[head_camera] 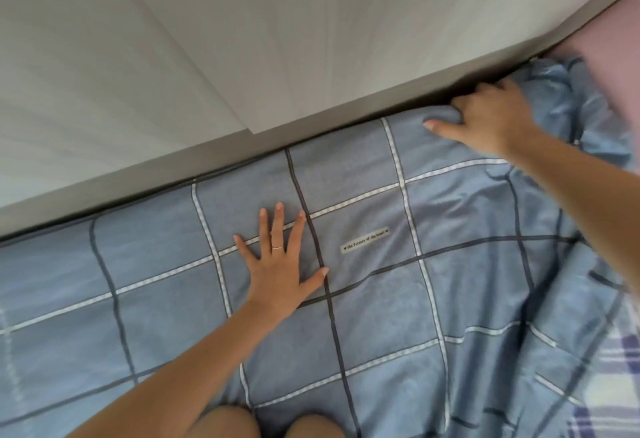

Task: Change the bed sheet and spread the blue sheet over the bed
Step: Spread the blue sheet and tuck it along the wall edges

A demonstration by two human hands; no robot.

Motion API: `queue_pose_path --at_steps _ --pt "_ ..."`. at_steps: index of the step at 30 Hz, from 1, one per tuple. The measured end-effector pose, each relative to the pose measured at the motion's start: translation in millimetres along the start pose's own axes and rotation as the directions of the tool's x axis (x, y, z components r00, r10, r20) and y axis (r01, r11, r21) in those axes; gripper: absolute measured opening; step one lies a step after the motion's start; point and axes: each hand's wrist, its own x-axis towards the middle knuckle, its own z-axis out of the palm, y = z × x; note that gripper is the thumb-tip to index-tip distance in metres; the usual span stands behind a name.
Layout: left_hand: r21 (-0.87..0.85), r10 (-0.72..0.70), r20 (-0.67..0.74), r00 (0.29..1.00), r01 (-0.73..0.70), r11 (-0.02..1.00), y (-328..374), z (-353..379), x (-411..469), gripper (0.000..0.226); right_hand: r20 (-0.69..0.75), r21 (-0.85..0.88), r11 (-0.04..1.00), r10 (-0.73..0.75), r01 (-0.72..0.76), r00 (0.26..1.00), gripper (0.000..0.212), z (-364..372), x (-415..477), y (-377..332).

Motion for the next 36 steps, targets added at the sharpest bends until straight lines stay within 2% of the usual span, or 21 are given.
queue_pose_path --at_steps 3,7,10,11,12,13,14,15,16,17,19,21,24,26,27,28,30,32,33,34,36 --pt "0.052 0.038 -0.007 0.999 -0.038 0.998 -9 4 3 0.101 0.059 -0.067 0.998 0.001 0.003 0.998 0.099 9 -2 9" --pt "0.019 -0.012 0.005 1.000 0.012 1.000 -8 7 6 0.093 0.184 0.024 0.931 0.353 -0.363 0.917 0.101 29 12 -17" --pt "-0.017 -0.015 0.031 0.999 0.016 1.000 -4 3 4 0.078 0.055 0.205 0.805 0.558 -0.556 0.828 0.073 28 -12 -51" --pt "-0.027 -0.022 0.030 0.999 0.023 0.999 -5 2 3 0.075 -0.037 0.266 0.821 0.533 -0.506 0.845 0.066 28 -28 -75" --pt "-0.042 -0.028 0.027 0.999 0.029 0.999 -3 2 3 0.072 -0.130 0.313 0.872 0.430 -0.375 0.893 0.063 26 -51 -100" --pt "-0.064 -0.031 0.021 0.999 0.033 0.997 0 2 3 0.069 -0.172 0.317 0.933 0.235 -0.172 0.957 0.062 28 -80 -130" --pt "-0.092 -0.044 0.021 0.999 0.045 0.995 3 1 3 0.069 -0.184 0.266 0.959 -0.049 0.098 0.982 0.063 35 -112 -158" --pt "-0.114 -0.047 0.018 0.999 0.049 0.992 7 2 2 0.070 -0.146 0.192 0.923 -0.309 0.333 0.940 0.064 40 -147 -172" --pt "-0.129 -0.039 0.024 0.999 0.042 0.991 11 1 2 0.072 -0.084 0.114 0.868 -0.476 0.483 0.875 0.065 49 -172 -167" --pt "-0.135 -0.015 0.036 0.999 0.020 0.991 15 1 3 0.073 -0.038 0.057 0.844 -0.532 0.533 0.846 0.067 59 -185 -141" --pt "-0.109 0.069 0.091 0.993 -0.059 0.992 19 -1 8 0.077 -0.048 -0.025 0.954 -0.299 0.298 0.953 0.071 74 -189 -65" --pt "-0.079 0.130 0.153 0.980 -0.119 0.990 25 -8 20 0.082 -0.063 -0.021 1.000 0.009 -0.010 0.998 0.070 73 -176 12" --pt "-0.089 0.092 0.260 0.961 -0.071 0.993 46 -24 42 0.097 -0.048 0.050 0.956 0.292 -0.289 0.955 0.063 52 -164 29" --pt "-0.122 0.036 0.347 0.937 0.007 0.993 64 -38 58 0.111 0.002 0.188 0.816 0.556 -0.547 0.831 0.064 35 -160 -31" --pt "-0.141 0.003 0.381 0.924 0.055 0.988 69 -41 66 0.117 0.046 0.270 0.770 0.589 -0.578 0.807 0.068 32 -162 -68" --pt "-0.137 -0.015 0.423 0.906 0.081 0.987 75 -48 71 0.122 0.059 0.347 0.784 0.530 -0.515 0.846 0.074 26 -175 -104" --pt "-0.120 -0.053 0.499 0.865 0.130 0.984 80 -54 78 0.129 0.004 0.382 0.914 0.148 -0.138 0.989 0.094 41 -219 -181" --pt "-0.109 -0.076 0.532 0.843 0.156 0.982 82 -57 78 0.134 0.207 0.279 0.951 -0.197 0.135 0.958 0.117 45 -274 -221" --pt "-0.094 -0.077 0.537 0.840 0.150 0.984 84 -61 78 0.136 0.311 0.248 0.959 -0.213 0.137 0.926 0.128 48 -294 -214" --pt "-0.082 -0.075 0.549 0.832 0.143 0.986 87 -66 78 0.138 0.390 0.239 0.971 -0.120 0.026 0.913 0.137 48 -309 -196" --pt "-0.058 -0.091 0.583 0.807 0.154 0.986 89 -72 80 0.142 0.423 0.133 0.925 0.272 -0.356 0.864 0.147 50 -331 -136"
